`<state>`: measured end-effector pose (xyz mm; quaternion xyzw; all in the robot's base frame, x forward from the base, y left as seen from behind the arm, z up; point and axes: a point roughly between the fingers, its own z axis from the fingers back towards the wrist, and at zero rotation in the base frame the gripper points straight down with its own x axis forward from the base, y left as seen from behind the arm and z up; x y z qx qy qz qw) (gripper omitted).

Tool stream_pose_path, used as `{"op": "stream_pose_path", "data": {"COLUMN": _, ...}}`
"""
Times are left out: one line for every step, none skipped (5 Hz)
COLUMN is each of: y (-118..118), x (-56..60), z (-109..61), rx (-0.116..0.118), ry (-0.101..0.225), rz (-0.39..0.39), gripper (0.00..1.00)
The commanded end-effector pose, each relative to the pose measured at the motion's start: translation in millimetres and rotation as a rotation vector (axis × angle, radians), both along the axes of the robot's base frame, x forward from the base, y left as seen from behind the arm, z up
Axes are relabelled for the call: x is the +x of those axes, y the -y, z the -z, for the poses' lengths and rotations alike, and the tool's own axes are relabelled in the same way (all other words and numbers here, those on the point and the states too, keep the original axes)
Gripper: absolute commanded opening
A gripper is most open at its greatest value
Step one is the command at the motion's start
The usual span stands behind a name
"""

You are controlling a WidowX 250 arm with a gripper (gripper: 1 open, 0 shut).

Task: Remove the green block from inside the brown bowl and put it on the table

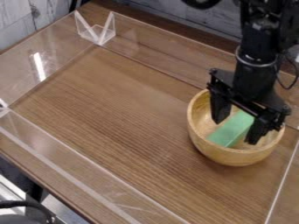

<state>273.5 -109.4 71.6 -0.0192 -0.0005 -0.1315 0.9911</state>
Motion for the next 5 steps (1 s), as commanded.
{"op": "stream_pose_path", "data": {"y": 5, "x": 2.8, "z": -4.2, "rx": -0.013, "ry": 0.032, "rz": 0.009, "gripper": 1.0}}
{"op": "stream_pose_path", "data": {"y": 5, "x": 3.0, "z": 1.4, "rx": -0.009, "ry": 0.026, "rz": 0.013, "gripper": 1.0}}
{"op": "stream_pose_path", "data": {"y": 5, "x": 2.8, "z": 5.9, "rx": -0.006, "ry": 0.02, "rz": 0.017, "gripper": 1.0}}
{"op": "stream_pose_path", "data": {"y": 5, "x": 4.0, "z": 10.1, "rx": -0.002, "ry": 0.02, "rz": 0.024, "gripper": 1.0}}
{"op": "stream_pose_path", "data": {"y": 6, "x": 5.7, "z": 13.3, "rx": 0.001, "ry": 0.02, "rz": 0.03, "gripper": 1.0}}
